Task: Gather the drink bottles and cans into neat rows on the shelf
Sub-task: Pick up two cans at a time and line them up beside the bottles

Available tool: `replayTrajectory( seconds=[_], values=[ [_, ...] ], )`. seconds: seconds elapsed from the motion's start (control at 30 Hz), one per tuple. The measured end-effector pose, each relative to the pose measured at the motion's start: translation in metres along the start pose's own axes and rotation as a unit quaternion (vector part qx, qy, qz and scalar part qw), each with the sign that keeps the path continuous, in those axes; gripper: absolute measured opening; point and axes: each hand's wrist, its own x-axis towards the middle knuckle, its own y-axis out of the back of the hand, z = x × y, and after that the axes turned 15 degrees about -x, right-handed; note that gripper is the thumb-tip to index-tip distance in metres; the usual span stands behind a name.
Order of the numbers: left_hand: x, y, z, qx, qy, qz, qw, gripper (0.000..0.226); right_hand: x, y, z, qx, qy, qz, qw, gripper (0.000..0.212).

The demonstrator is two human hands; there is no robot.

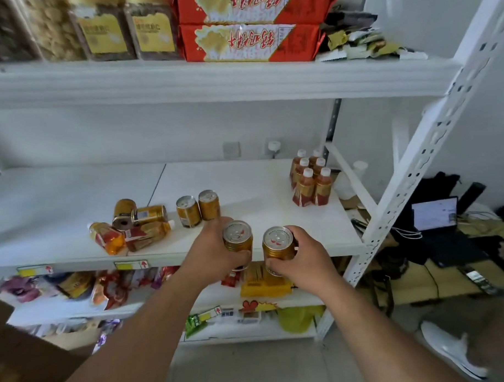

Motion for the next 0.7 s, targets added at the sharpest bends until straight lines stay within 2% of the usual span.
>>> replayTrajectory(
  seconds=[0.33, 0.7],
  values=[
    [-0.034, -0.008, -0.001, -0.025, 0.015, -0.006, 1.000, 0.053, -0.042, 0.004, 0.003, -0.025, -0.006, 0.011, 1.000, 0.079],
    [0.000, -0.043, 0.001, 0.007, 0.022, 0.000, 1.000, 0.063, -0.019, 0.032, 0.029, -0.004, -0.008, 0.002, 1.000, 0.073]
  ],
)
